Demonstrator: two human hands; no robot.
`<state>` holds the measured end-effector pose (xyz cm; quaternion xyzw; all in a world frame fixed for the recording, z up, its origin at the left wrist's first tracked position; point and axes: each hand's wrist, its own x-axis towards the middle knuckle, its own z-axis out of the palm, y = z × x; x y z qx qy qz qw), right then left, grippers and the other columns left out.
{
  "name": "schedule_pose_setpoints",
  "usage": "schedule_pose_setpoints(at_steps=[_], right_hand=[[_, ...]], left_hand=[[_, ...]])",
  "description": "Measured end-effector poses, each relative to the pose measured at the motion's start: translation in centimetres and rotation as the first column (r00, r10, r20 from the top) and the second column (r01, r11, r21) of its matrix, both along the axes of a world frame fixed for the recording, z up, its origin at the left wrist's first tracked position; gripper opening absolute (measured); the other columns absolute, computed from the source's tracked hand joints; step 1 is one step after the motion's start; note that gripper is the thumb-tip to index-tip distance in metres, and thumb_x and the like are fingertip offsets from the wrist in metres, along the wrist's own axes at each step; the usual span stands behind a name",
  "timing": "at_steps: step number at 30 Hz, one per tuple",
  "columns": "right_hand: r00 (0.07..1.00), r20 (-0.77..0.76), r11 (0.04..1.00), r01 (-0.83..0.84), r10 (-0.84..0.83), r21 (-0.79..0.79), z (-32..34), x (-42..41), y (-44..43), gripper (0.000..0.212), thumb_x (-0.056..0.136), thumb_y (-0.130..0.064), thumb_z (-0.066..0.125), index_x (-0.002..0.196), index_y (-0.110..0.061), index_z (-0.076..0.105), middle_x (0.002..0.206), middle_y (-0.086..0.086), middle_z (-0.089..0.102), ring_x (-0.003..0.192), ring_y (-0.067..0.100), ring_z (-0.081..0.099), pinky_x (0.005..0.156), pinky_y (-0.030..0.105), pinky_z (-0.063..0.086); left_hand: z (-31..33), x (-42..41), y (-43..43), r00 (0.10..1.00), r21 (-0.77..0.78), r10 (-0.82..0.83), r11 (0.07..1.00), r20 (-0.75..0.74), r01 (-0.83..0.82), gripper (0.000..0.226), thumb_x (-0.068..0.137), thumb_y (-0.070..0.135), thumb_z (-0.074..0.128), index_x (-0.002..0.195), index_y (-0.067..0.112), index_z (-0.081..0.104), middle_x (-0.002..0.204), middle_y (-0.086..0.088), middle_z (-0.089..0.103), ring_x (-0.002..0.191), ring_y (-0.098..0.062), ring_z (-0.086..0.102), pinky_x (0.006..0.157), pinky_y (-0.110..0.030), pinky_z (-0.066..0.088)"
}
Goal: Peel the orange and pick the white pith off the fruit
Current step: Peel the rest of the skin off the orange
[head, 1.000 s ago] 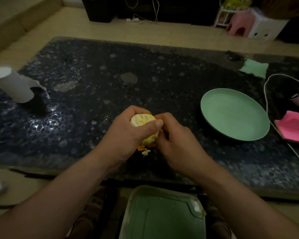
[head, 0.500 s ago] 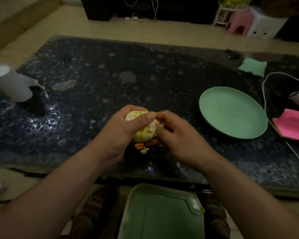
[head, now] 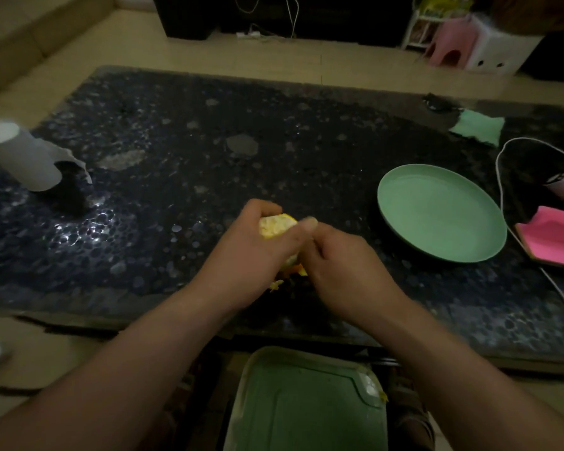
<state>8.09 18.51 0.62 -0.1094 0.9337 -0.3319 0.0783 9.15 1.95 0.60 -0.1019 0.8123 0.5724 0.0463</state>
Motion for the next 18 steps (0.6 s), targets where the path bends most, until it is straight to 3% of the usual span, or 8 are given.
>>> schedule_pose_setpoints(at_steps=[3, 6, 8, 10, 14, 18], right_hand=[[0.999, -0.013, 0.998, -0.034, 0.034, -0.044, 0.2, 0.0, 0.2, 0.031, 0.105, -0.042, 0.045, 0.078, -0.03, 0.052, 0.072, -0.008, 0.063, 0.065, 0.012, 0.06, 0.058, 0.035, 0.043], [0.998, -0.013, 0.993, -0.058, 0.057, -0.106, 0.2, -0.2, 0.3, 0.033, 0.103, -0.038, 0.051, 0.072, -0.03, 0.05, 0.067, -0.015, 0.062, 0.061, 0.007, 0.057, 0.052, 0.023, 0.037], [0.996, 0.046, 0.984, -0.063, 0.071, -0.167, 0.5, -0.3, 0.4, 0.033, 0.104, -0.031, 0.054, 0.072, -0.026, 0.053, 0.063, -0.025, 0.062, 0.058, 0.001, 0.057, 0.05, 0.016, 0.037], [0.985, 0.12, 0.968, -0.095, 0.125, -0.231, 1.0, -0.4, 0.7, 0.032, 0.105, -0.025, 0.055, 0.074, -0.022, 0.058, 0.061, -0.021, 0.063, 0.054, -0.001, 0.055, 0.05, 0.013, 0.037], [0.932, 0.245, 0.88, -0.133, 0.268, -0.457, 1.9, -0.6, 1.4, 0.031, 0.108, -0.018, 0.051, 0.079, -0.018, 0.061, 0.068, 0.001, 0.063, 0.061, 0.013, 0.056, 0.056, 0.024, 0.044], [0.857, 0.415, 0.705, 0.091, 0.304, -0.703, 1.9, -1.2, 1.4, 0.033, 0.104, -0.015, 0.046, 0.076, -0.02, 0.063, 0.068, 0.007, 0.056, 0.055, 0.016, 0.048, 0.049, 0.023, 0.037]], left_hand=[[0.1, -0.1, 0.0, 1.0, 0.027, 0.012, 1.0, -0.015, -0.011, 0.047, 0.079, 0.062, 0.081, 0.115, 0.036, 0.064, 0.106, 0.009, 0.072, 0.093, -0.01, 0.073, 0.081, -0.036, 0.064], [0.2, -0.6, -0.5, 0.999, 0.091, 0.042, 0.995, -0.018, -0.04, 0.037, 0.079, 0.047, 0.086, 0.109, 0.032, 0.071, 0.104, 0.004, 0.074, 0.09, -0.014, 0.074, 0.074, -0.032, 0.065], [0.3, -0.7, -0.9, 0.999, 0.125, 0.041, 0.991, -0.001, -0.041, 0.031, 0.081, 0.039, 0.086, 0.107, 0.029, 0.073, 0.103, 0.001, 0.074, 0.087, -0.012, 0.073, 0.069, -0.028, 0.062], [0.4, -0.9, -1.4, 0.999, 0.185, 0.018, 0.982, 0.044, -0.026, 0.026, 0.081, 0.034, 0.087, 0.104, 0.026, 0.076, 0.101, -0.002, 0.075, 0.086, -0.015, 0.072, 0.067, -0.027, 0.06], [0.9, -0.8, -2.6, 0.988, 0.413, -0.073, 0.911, 0.139, 0.009, 0.035, 0.08, 0.033, 0.079, 0.112, 0.018, 0.075, 0.103, -0.01, 0.076, 0.088, -0.024, 0.072, 0.065, -0.036, 0.059], [1.7, -0.8, -2.8, 0.964, 0.654, -0.046, 0.743, 0.261, -0.141, 0.058, 0.076, 0.033, 0.083, 0.127, 0.009, 0.068, 0.117, -0.019, 0.074, 0.089, -0.028, 0.076, 0.061, -0.039, 0.062]])
